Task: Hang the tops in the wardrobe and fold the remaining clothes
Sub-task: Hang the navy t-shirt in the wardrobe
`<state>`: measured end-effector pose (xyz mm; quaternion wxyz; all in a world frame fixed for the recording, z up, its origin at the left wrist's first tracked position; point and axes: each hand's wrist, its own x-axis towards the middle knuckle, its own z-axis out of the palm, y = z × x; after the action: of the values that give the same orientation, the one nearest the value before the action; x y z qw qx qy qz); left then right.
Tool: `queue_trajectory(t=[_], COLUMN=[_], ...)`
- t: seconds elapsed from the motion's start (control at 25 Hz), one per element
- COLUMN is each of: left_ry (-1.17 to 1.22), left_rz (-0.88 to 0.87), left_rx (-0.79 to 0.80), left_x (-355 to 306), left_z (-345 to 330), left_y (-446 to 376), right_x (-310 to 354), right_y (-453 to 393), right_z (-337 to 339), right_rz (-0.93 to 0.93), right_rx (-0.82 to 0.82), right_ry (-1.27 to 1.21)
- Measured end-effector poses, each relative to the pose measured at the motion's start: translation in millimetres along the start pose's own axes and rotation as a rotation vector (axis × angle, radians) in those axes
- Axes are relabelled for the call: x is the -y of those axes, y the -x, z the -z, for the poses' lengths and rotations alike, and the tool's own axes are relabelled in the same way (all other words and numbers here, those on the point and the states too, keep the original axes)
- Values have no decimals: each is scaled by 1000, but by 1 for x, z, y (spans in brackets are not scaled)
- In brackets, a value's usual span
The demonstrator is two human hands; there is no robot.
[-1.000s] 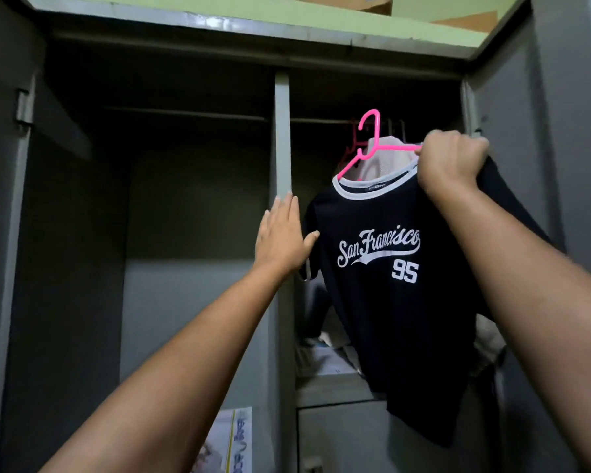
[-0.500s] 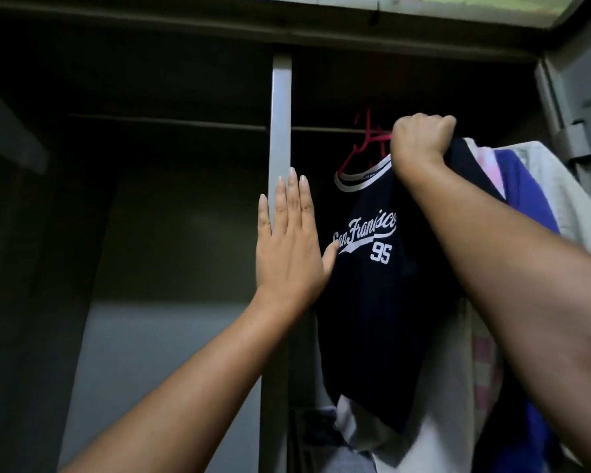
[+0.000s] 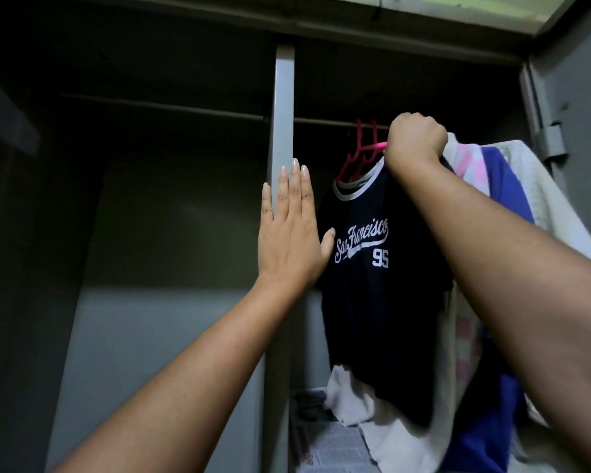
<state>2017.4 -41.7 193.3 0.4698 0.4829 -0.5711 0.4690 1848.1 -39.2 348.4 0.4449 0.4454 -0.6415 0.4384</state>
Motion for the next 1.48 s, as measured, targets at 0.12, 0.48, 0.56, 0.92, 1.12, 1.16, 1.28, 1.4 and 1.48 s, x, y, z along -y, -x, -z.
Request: queue_trajectory(t=[0.12, 0.48, 0.56, 0.92, 1.12, 1.16, 1.28, 1.4, 1.48], left_ry=[204, 884, 961, 1221, 1420, 1447, 1529, 1653, 1736], left_rz=[33, 529, 650, 923, 890, 858, 793, 711, 581], left_rx=[88, 626, 755, 1032, 1047, 1061, 1175, 1337, 1455], left_x=[8, 59, 68, 66, 15, 0, -53, -121, -164], left_z=[13, 88, 110, 171, 224, 238, 290, 346, 398], left_y=[18, 140, 173, 324, 337, 339, 350, 368, 366], right_x=[-15, -65, -73, -117, -160, -174, -230, -287, -320], right_y=[22, 215, 279, 511, 523, 525, 544, 567, 578], right_z=[16, 50, 65, 151, 239, 266, 342, 444, 515], right_rz=[-172, -519, -579, -927, -1014, -1025, -1053, -1193, -1279], right_rx=[112, 840, 991, 1205, 1029, 998, 899, 779, 704], right_ry=[-258, -755, -818, -901, -986, -978, -925, -845, -728])
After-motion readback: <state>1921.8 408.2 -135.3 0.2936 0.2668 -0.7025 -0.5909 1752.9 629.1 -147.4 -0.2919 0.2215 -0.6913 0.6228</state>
